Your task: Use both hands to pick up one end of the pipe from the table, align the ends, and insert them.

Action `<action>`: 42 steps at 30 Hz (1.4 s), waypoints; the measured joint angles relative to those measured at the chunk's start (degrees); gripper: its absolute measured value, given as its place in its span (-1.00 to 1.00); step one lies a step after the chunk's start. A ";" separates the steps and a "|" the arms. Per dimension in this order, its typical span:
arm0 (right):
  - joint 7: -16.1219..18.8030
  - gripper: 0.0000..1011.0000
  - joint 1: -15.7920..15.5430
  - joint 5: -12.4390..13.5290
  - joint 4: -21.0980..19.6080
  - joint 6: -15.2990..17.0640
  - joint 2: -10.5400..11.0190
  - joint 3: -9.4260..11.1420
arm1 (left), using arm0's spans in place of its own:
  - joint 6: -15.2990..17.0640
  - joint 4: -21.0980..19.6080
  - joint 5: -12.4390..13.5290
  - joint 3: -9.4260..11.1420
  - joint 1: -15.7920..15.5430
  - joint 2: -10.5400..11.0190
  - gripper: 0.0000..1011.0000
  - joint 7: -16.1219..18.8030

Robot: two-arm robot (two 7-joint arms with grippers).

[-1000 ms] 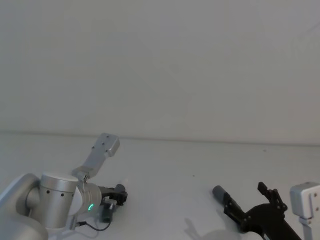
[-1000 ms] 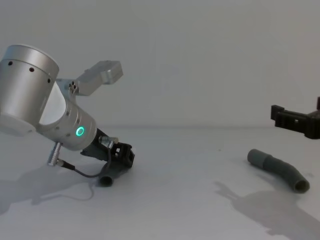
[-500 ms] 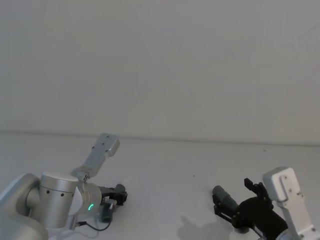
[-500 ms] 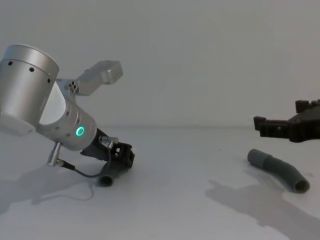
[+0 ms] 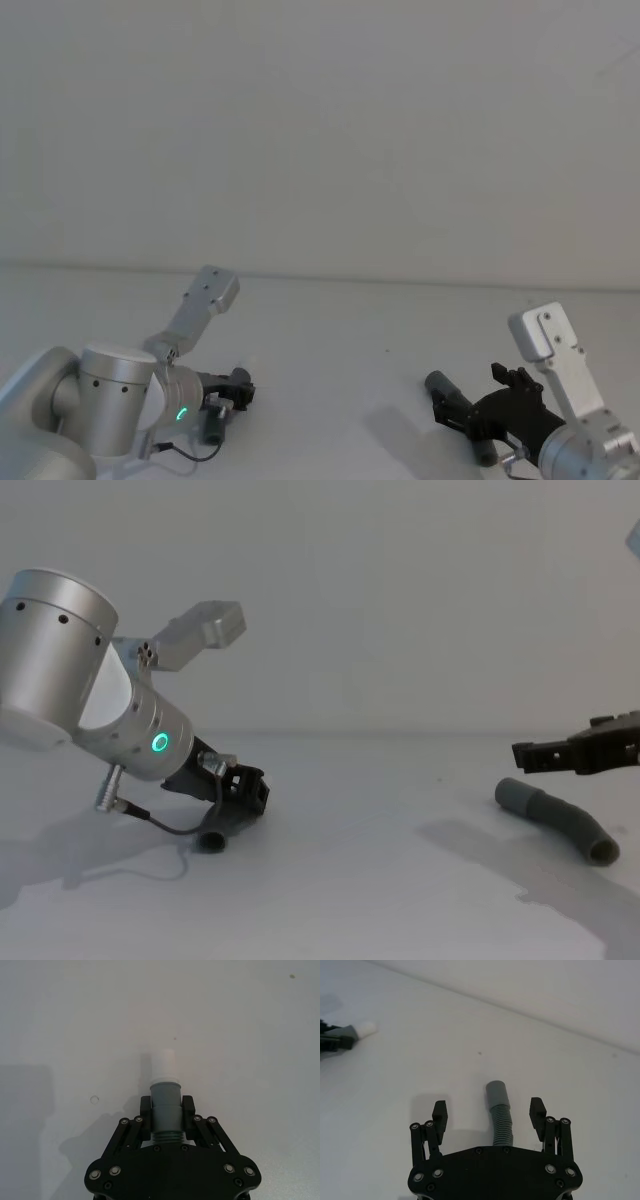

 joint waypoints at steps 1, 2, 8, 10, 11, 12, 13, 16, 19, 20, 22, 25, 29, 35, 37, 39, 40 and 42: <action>-0.02 0.98 0.45 0.13 0.45 0.59 -0.37 0.18 | 0.00 0.00 0.00 0.00 0.00 0.00 -0.35 0.00; -0.04 0.98 0.66 0.26 0.67 1.18 -0.54 0.26 | 0.00 0.00 0.00 0.00 0.00 0.00 -0.35 0.00; -0.24 0.98 3.34 1.14 3.65 5.00 -2.65 1.12 | 0.00 0.00 0.00 0.00 0.00 0.00 -0.35 0.00; -0.25 0.98 3.78 1.31 4.25 5.75 -2.98 1.21 | -0.01 0.00 0.00 0.00 0.00 0.00 -0.35 -0.01; -0.24 0.98 4.17 1.40 4.79 6.28 -3.28 1.27 | -0.01 0.00 0.00 0.00 0.00 0.00 -0.35 0.00; -0.22 0.98 4.34 1.42 5.03 6.42 -3.39 1.29 | -0.01 0.00 0.00 0.00 0.00 0.00 -0.35 0.00; -0.19 0.98 4.52 1.45 5.28 6.67 -3.50 1.32 | -0.01 0.00 0.00 0.00 0.00 0.00 -0.35 0.00; 0.06 0.98 5.12 1.49 6.21 7.24 -3.81 1.33 | -0.01 0.00 0.00 0.00 0.00 0.00 -0.35 0.00; 0.62 0.98 5.63 1.44 7.27 7.55 -3.90 1.15 | -0.01 0.00 0.00 0.00 0.00 0.00 -0.35 0.00; 0.69 0.98 5.72 1.43 7.47 7.56 -3.90 1.10 | -0.01 0.00 0.00 0.00 0.00 0.00 -0.35 0.00; 0.88 0.98 5.87 1.32 7.85 7.56 -3.90 1.00 | -0.01 0.00 0.00 0.00 0.00 0.00 -0.35 0.00; 1.19 0.98 6.32 0.93 9.17 7.45 -3.88 0.77 | -0.01 0.01 0.00 0.00 0.00 0.01 -0.35 0.00; 1.35 0.98 6.83 0.47 10.44 7.05 -3.92 0.62 | 0.00 0.01 0.00 0.00 0.00 0.00 -0.35 0.00; 1.61 0.98 7.55 -0.04 12.22 6.65 -4.10 0.53 | 0.00 0.01 0.00 0.00 0.00 0.00 -0.35 0.00; 1.67 0.98 7.84 -0.22 12.88 6.51 -4.21 0.52 | 0.00 0.01 0.00 0.00 0.00 0.00 -0.35 0.00; 1.72 0.98 8.17 -0.36 13.67 6.43 -4.38 0.52 | 0.00 0.00 0.00 0.00 0.00 0.00 -0.35 0.00; 1.73 0.98 8.28 -0.38 13.88 6.42 -4.44 0.52 | 0.00 0.00 0.00 0.00 0.00 0.00 -0.35 0.00; 1.75 0.98 8.47 -0.45 14.26 6.40 -4.55 0.52 | 0.00 0.01 0.00 0.00 0.00 0.00 -0.35 0.00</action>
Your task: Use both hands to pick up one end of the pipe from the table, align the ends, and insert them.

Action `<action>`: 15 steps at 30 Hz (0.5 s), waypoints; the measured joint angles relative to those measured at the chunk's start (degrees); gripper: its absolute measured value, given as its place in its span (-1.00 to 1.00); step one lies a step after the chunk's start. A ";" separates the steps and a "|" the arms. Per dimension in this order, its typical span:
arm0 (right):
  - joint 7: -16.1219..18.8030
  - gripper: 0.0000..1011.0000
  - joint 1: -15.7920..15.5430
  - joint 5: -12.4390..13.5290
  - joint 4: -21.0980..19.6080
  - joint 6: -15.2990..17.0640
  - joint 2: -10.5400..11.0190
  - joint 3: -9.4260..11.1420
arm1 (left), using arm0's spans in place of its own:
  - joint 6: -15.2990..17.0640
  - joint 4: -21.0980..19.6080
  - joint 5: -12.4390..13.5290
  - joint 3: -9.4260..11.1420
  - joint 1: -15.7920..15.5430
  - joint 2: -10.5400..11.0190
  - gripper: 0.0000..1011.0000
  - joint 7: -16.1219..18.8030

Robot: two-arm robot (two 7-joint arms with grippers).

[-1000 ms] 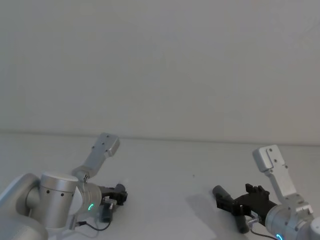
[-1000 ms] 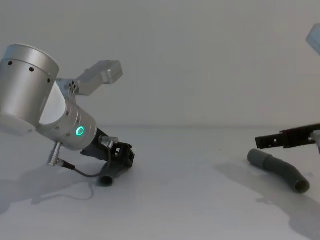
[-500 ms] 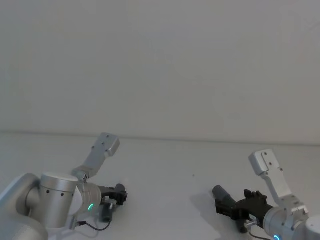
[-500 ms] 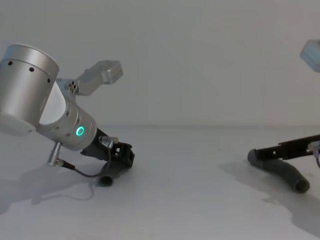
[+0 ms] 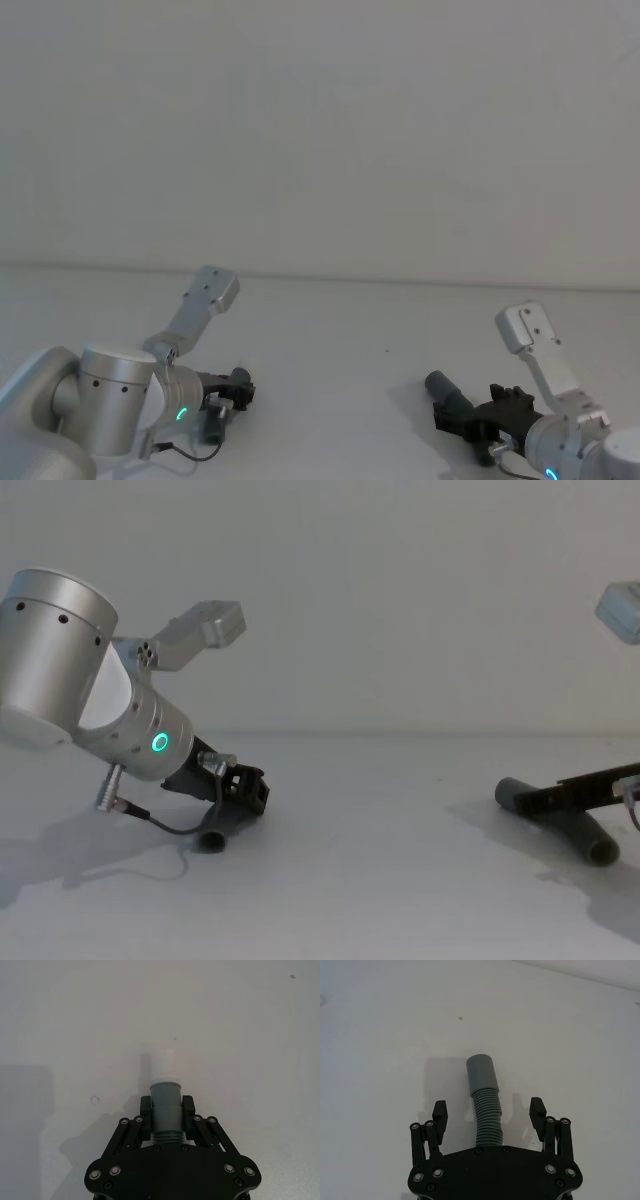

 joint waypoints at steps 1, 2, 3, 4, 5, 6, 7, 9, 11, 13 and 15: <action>0.03 0.98 0.22 -0.08 0.34 -0.01 -0.12 0.02 | 0.00 0.00 0.00 0.00 0.00 0.00 -0.35 0.00; 0.04 0.98 0.31 -0.11 0.57 -0.01 -0.18 0.03 | 0.00 0.00 0.00 0.00 0.00 0.00 -0.35 0.00; 0.08 0.98 0.47 -0.17 0.89 0.00 -0.32 0.04 | 0.00 0.00 0.00 0.00 0.00 0.00 -0.35 0.00; 0.10 0.98 0.55 -0.21 1.05 0.01 -0.38 0.05 | 0.00 0.00 0.00 0.00 0.00 0.00 -0.35 0.00; 0.12 0.98 0.62 -0.25 1.20 0.03 -0.44 0.05 | 0.00 0.00 0.00 0.00 0.00 0.00 -0.35 0.00; 0.18 0.98 0.78 -0.31 1.52 0.09 -0.56 0.06 | 0.00 0.00 0.00 0.00 0.00 0.00 -0.35 0.00; 0.22 0.98 0.85 -0.33 1.67 0.14 -0.62 0.07 | 0.00 0.00 0.00 0.00 0.00 0.00 -0.35 0.00; 0.28 0.98 1.04 -0.40 2.00 0.30 -0.77 0.08 | 0.00 0.00 0.00 0.00 0.00 -0.01 -0.35 0.00; 0.31 0.98 1.14 -0.47 2.24 0.41 -0.87 0.10 | 0.00 0.00 0.00 0.00 0.00 0.00 -0.35 0.00; 0.33 0.98 1.29 -0.55 2.45 0.64 -1.03 0.13 | 0.00 0.00 0.00 0.00 0.00 0.00 -0.35 0.00; 0.34 0.98 1.36 -0.60 2.59 0.79 -1.10 0.16 | 0.00 0.00 0.00 0.00 0.00 0.00 -0.35 0.00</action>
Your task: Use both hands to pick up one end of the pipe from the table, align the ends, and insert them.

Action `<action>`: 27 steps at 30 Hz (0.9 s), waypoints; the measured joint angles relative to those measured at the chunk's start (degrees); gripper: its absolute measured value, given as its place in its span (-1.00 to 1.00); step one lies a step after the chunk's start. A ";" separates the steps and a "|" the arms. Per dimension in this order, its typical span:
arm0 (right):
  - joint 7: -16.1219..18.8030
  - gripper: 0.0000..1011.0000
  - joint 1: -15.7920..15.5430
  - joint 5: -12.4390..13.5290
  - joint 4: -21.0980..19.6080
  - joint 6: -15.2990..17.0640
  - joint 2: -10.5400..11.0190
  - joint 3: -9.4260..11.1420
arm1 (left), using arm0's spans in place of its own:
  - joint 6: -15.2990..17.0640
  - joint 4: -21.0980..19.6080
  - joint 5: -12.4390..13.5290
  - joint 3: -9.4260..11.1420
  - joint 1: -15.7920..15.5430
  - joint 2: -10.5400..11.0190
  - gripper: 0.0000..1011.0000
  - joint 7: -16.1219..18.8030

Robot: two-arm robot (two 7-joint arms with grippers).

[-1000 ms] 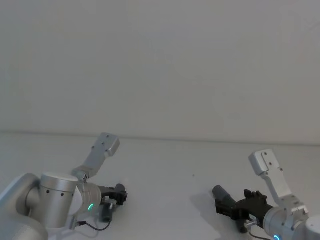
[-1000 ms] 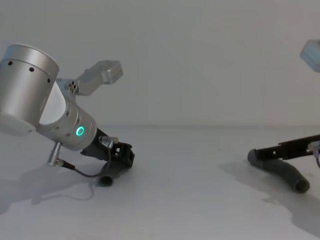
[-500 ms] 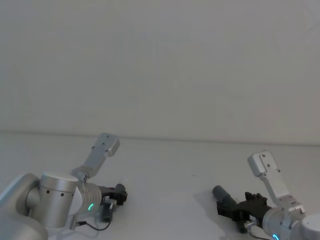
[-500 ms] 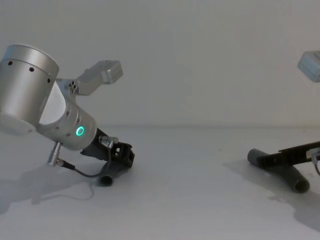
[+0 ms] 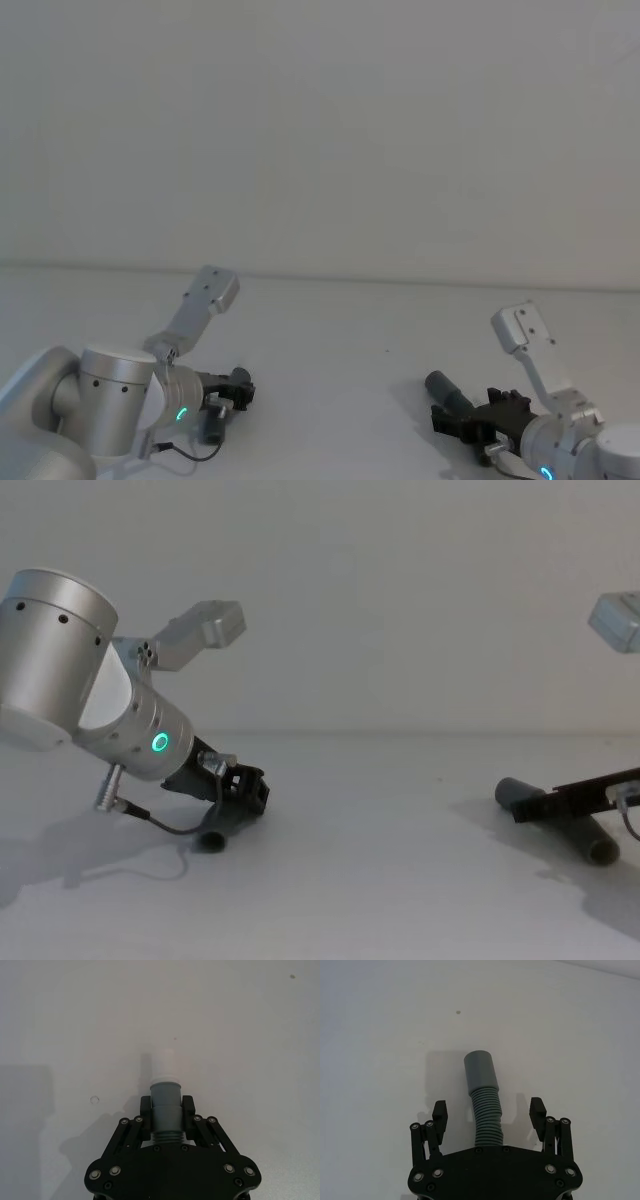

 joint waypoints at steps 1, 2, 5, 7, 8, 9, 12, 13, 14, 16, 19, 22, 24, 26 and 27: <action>0.01 0.98 0.04 -0.04 0.05 0.10 -0.04 0.02 | 0.00 0.00 0.00 0.00 0.00 0.00 -0.35 0.00; 0.01 0.98 0.07 -0.12 0.15 0.29 -0.11 0.05 | 0.00 0.00 0.00 -0.01 0.00 0.00 -0.35 0.00; 0.02 0.98 0.21 -0.23 0.31 0.63 -0.28 0.11 | 0.00 0.00 0.00 0.00 0.00 0.00 -0.35 0.00; 0.02 0.98 0.25 -0.28 0.36 0.85 -0.34 0.13 | 0.00 0.00 0.00 0.00 0.00 0.00 -0.35 0.00; 0.01 0.98 0.32 -0.36 0.42 0.98 -0.42 0.15 | 0.00 0.00 0.00 0.00 0.00 0.00 -0.35 0.00; 0.02 0.98 0.36 -0.42 0.46 1.05 -0.45 0.16 | 0.00 0.00 0.00 0.00 0.00 0.00 -0.35 0.00; 0.02 0.98 0.43 -0.65 0.60 1.32 -0.55 0.18 | 0.00 0.00 0.00 0.00 0.00 0.00 -0.35 0.00; 0.01 0.98 0.45 -0.70 0.62 1.35 -0.58 0.18 | 0.00 0.00 0.00 0.00 0.00 0.00 -0.35 0.00; 0.01 0.98 0.50 -0.79 0.67 1.41 -0.63 0.17 | 0.00 0.00 0.00 0.00 0.00 0.00 -0.35 0.00; 0.00 0.98 0.56 -0.89 0.73 1.50 -0.66 0.18 | 0.00 0.00 0.00 0.00 0.00 0.00 -0.35 0.00; -0.01 0.98 0.61 -1.06 0.80 1.65 -0.73 0.17 | 0.00 0.00 0.00 0.00 0.00 0.00 -0.35 0.00; -0.02 0.94 0.65 -1.15 0.86 1.72 -0.79 0.16 | 0.00 0.00 0.00 0.00 0.00 0.00 -0.35 0.00; -0.02 0.88 0.68 -1.22 0.90 1.76 -0.81 0.15 | 0.00 0.00 0.00 0.00 0.00 0.00 -0.35 0.00; -0.03 0.79 0.70 -1.27 0.92 1.78 -0.83 0.14 | 0.00 0.00 0.00 0.00 0.00 0.00 -0.35 0.00; -0.03 0.74 0.70 -1.29 0.93 1.80 -0.84 0.14 | 0.00 0.00 0.00 0.00 0.00 0.00 -0.35 0.00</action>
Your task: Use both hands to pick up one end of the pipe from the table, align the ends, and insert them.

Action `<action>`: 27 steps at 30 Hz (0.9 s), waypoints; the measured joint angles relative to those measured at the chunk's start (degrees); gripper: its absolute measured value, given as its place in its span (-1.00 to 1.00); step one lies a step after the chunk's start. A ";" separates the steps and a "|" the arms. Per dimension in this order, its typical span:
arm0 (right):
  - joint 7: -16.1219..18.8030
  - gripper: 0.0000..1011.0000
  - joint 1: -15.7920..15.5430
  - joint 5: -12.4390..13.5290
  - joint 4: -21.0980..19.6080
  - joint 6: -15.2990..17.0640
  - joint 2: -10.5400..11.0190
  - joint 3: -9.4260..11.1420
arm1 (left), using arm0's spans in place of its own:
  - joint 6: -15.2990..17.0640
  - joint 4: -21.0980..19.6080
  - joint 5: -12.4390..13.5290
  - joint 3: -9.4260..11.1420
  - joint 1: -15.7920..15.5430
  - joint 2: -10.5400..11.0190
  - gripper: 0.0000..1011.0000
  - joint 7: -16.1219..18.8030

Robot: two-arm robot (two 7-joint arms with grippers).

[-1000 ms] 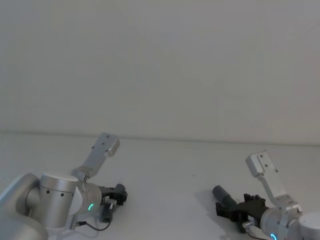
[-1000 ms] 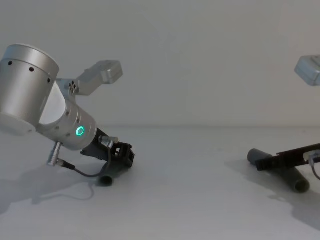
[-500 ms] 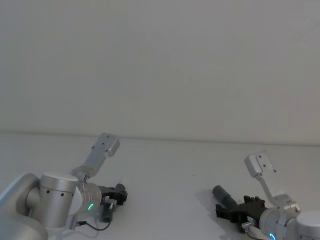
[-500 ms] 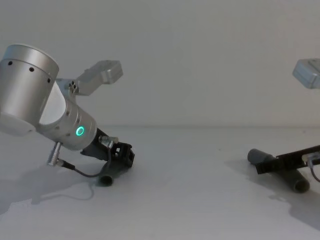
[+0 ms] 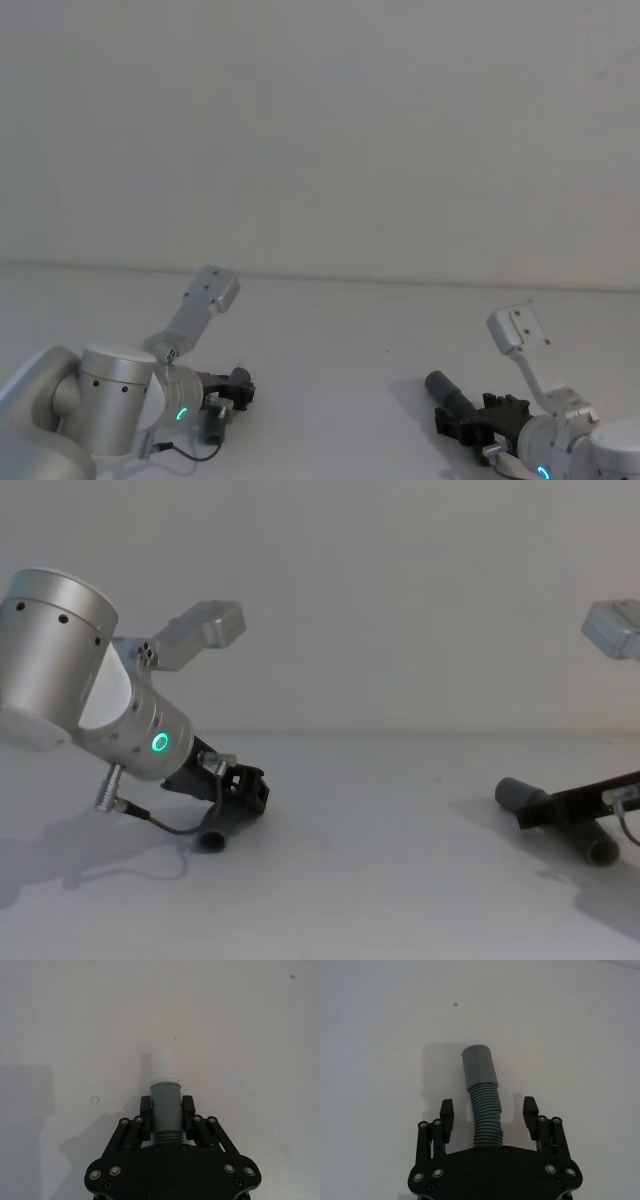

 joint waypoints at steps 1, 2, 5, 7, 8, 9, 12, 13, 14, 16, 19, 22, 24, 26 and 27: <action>0.00 0.69 0.01 -0.03 0.02 0.03 -0.01 0.00 | 0.00 0.00 0.00 0.00 0.00 0.00 -0.35 0.00; 0.00 0.63 0.01 -0.06 0.03 0.06 -0.02 0.00 | 0.00 0.00 0.00 0.00 0.00 0.00 -0.35 0.00; -0.01 0.48 0.03 -0.10 0.05 0.10 -0.03 0.00 | 0.00 0.00 0.00 0.00 0.00 0.00 -0.35 0.00; -0.03 0.31 0.04 -0.13 0.07 0.12 -0.04 0.00 | 0.00 0.00 0.00 0.00 0.00 0.00 -0.35 0.00; -0.03 0.25 0.04 -0.14 0.07 0.13 -0.05 0.00 | 0.00 0.00 0.00 0.00 0.00 0.00 -0.35 0.00; -0.03 0.20 0.04 -0.15 0.07 0.13 -0.05 0.00 | 0.00 0.00 0.00 0.00 0.00 0.00 -0.35 0.00; -0.05 -0.01 0.06 -0.18 0.09 0.16 -0.07 0.00 | 0.00 0.00 0.00 0.00 0.00 0.00 -0.35 0.00; -0.05 -0.03 0.06 -0.18 0.09 0.16 -0.07 0.00 | 0.00 0.00 0.00 0.00 0.00 0.00 -0.35 0.00; -0.06 -0.13 0.07 -0.19 0.10 0.17 -0.08 0.00 | 0.00 0.00 0.00 0.00 0.00 0.00 -0.35 0.00; -0.07 -0.30 0.08 -0.20 0.11 0.18 -0.10 -0.01 | 0.00 0.00 0.00 0.00 0.00 0.00 -0.35 0.00; -0.08 -0.42 0.09 -0.21 0.12 0.20 -0.11 -0.01 | 0.00 0.00 0.00 0.00 0.00 0.00 -0.35 0.00; -0.08 -0.52 0.10 -0.23 0.12 0.24 -0.11 0.00 | 0.00 0.00 0.00 0.00 0.00 0.00 -0.35 0.00; -0.08 -0.54 0.10 -0.23 0.12 0.24 -0.11 0.00 | 0.00 0.00 0.00 0.00 0.00 0.00 -0.35 0.00; -0.08 -0.54 0.10 -0.24 0.12 0.24 -0.11 0.00 | 0.00 0.00 0.00 0.00 0.00 0.00 -0.35 0.00; -0.08 -0.54 0.10 -0.24 0.13 0.24 -0.11 0.00 | 0.00 0.00 0.00 0.00 0.01 0.00 -0.35 0.00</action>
